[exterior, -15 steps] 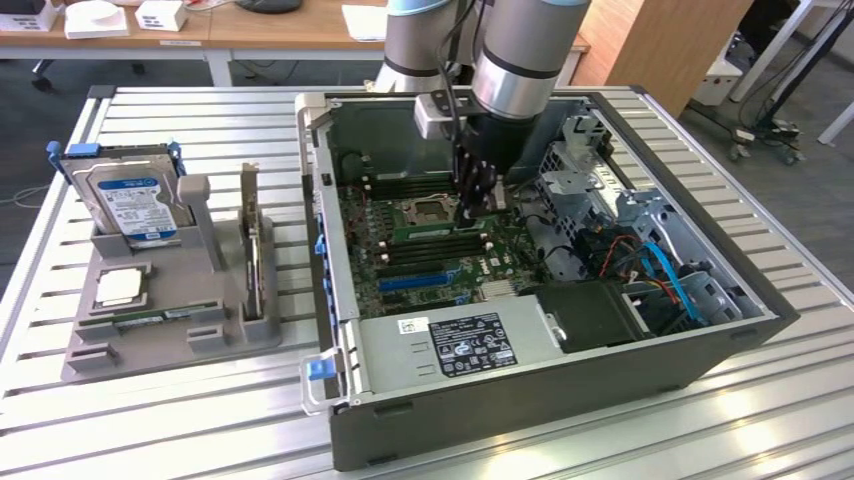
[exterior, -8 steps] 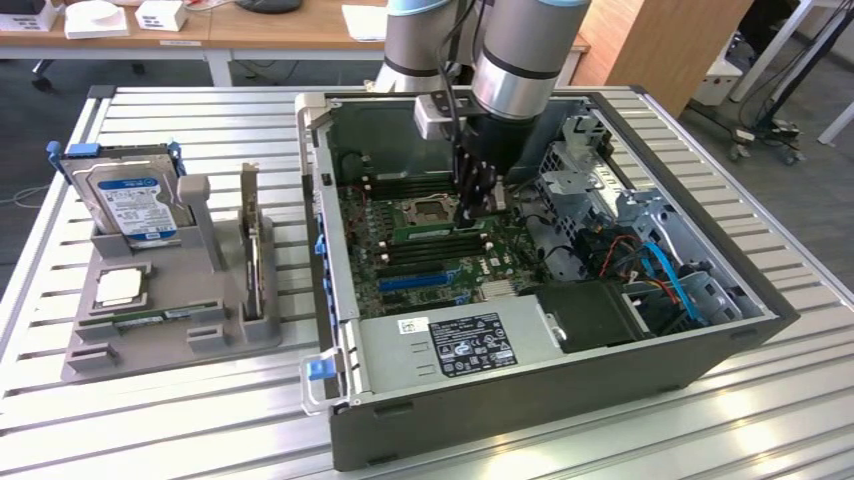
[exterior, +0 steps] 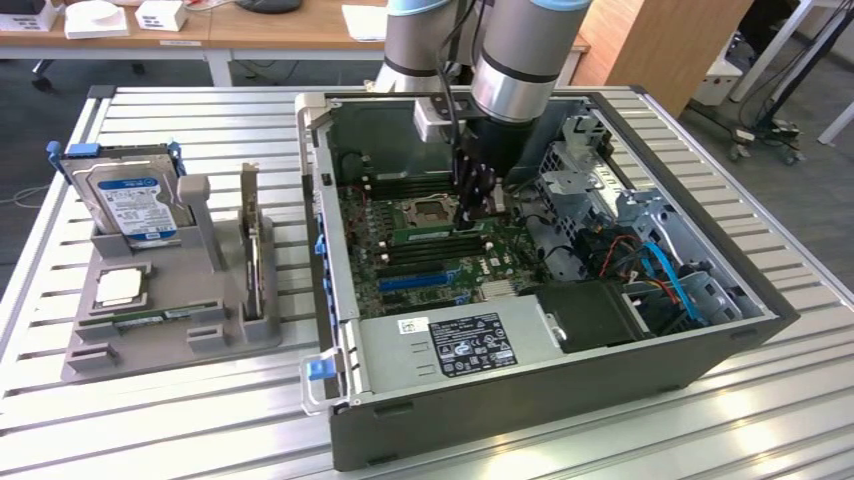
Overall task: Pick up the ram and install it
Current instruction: 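Insert the ram into the slot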
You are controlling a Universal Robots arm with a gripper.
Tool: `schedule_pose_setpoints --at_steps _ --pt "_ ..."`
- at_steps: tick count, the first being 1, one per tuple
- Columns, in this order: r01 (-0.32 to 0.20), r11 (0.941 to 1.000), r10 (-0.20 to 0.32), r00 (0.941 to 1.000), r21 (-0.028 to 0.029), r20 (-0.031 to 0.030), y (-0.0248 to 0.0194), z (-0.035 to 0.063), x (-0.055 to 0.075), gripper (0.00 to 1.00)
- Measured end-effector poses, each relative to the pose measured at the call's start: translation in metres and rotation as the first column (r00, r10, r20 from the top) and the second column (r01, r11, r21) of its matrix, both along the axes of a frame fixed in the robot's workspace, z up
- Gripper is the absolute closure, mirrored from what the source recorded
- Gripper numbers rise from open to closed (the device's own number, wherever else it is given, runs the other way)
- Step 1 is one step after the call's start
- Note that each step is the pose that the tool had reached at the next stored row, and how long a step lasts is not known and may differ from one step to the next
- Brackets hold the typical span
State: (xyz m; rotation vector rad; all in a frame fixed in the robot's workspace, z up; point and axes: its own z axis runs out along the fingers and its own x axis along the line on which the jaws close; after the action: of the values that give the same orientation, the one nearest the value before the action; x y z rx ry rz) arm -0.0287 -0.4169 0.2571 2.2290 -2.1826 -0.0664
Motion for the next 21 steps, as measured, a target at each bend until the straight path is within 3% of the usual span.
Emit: schedule_pose_setpoints --at_steps 21 --pt "0.0 1.0 0.0 1.0 0.0001 0.0 0.0 -0.0106 0.0 0.89"
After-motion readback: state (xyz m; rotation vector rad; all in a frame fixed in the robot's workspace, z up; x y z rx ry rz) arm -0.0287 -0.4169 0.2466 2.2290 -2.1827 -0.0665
